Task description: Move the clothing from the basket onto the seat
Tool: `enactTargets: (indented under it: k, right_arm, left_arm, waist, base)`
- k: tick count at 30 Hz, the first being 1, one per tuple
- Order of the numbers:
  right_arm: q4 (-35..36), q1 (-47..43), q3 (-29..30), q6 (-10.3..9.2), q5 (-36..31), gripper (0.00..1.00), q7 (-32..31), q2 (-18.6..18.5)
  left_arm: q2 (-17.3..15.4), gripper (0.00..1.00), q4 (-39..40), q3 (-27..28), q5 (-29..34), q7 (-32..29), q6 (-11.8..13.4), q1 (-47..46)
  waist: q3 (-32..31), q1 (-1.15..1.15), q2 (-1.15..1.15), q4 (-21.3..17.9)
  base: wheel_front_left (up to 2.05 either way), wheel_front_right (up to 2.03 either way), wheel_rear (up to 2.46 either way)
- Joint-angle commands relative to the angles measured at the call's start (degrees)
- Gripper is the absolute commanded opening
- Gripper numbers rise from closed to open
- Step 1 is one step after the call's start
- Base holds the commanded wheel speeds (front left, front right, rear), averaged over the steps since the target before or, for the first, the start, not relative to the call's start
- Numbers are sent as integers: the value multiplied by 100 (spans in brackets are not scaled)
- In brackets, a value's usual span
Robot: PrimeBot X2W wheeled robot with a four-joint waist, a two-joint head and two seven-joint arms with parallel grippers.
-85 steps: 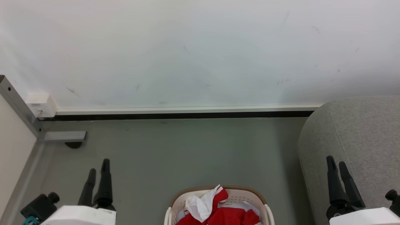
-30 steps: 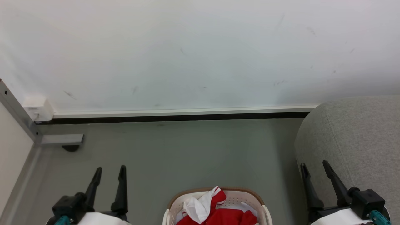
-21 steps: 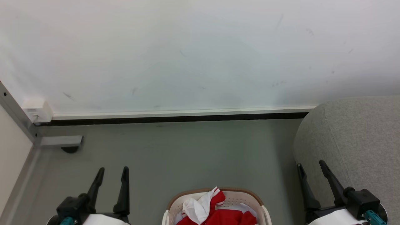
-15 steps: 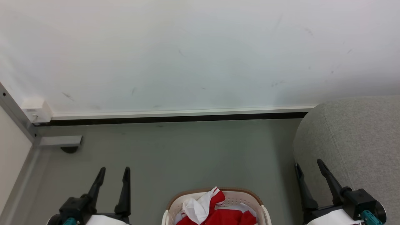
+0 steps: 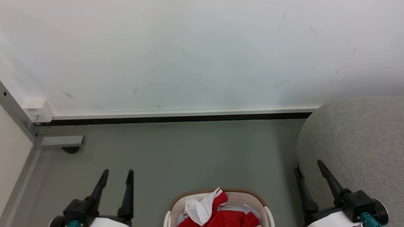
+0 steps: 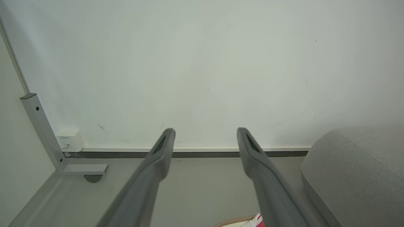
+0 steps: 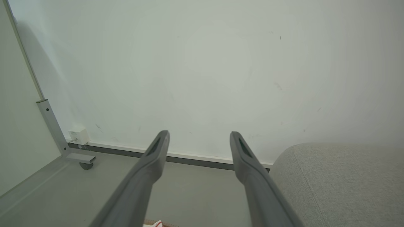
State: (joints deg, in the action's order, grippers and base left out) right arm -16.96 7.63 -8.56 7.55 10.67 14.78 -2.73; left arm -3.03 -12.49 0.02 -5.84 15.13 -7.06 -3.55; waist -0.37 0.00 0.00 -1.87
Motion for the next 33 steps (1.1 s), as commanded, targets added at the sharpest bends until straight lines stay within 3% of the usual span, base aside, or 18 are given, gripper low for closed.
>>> enactTargets:
  k: [1,23,33]
  right_arm:
    - [-15,36,18,-12,58,100,41,-4]
    - [-13,70,70,-12,118,100,41,-5]
    - [-25,94,122,-12,171,100,40,-7]
  left_arm:
    - [-13,100,-6,31,63,4,-19,-41]
    - [4,100,4,60,-218,4,-35,-134]
    - [2,100,-162,-204,-234,3,-42,-237]
  waist:
    - [3,0,0,1]
    - [50,0,0,-70]
    - [242,0,0,-480]
  base:
    - [0,0,0]
    - [0,0,0]
    - [0,0,0]
